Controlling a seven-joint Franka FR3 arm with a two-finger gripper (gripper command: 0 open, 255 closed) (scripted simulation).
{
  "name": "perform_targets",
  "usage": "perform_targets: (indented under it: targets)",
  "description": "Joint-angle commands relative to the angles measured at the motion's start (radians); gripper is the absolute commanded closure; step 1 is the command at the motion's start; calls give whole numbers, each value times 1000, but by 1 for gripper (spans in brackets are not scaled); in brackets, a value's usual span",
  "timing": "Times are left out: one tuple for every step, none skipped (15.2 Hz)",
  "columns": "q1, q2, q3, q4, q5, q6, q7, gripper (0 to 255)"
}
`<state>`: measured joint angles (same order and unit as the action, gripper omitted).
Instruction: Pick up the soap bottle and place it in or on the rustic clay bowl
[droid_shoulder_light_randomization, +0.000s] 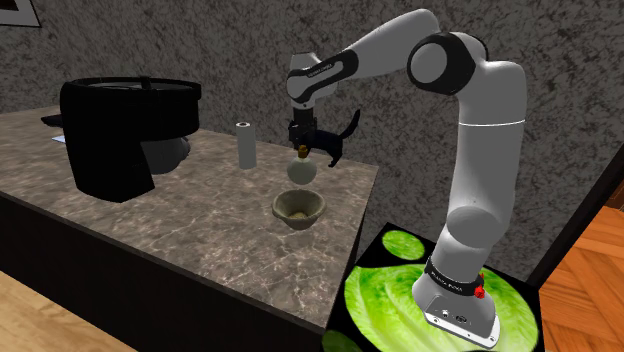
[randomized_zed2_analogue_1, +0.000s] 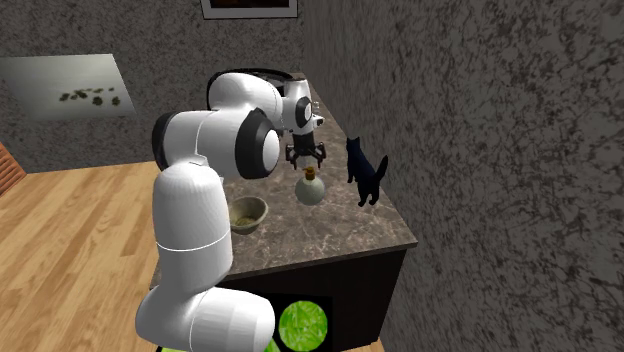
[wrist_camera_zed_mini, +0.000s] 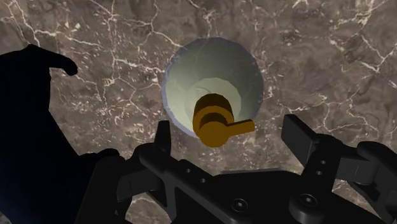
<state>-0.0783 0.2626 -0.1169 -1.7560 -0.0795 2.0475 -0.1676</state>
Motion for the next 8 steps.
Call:
perform_targets:
  targets:
    - [-3,20,-1,6,1,15,-2,0]
    - [-3,24,-1,-1,1,26,-2,0]
    - [-4,29,-1,-8,1,38,-2,0]
    - [-5,35,-2,-14,2,50,-2,0]
    - [-6,40,-2,-20,2,61,-2,0]
    - [-7,49,-2,-30,2,79,-3,0]
    - [-7,48,-2,-30,2,80,-3,0]
    - [-7,48,-2,-30,2,79,-3,0]
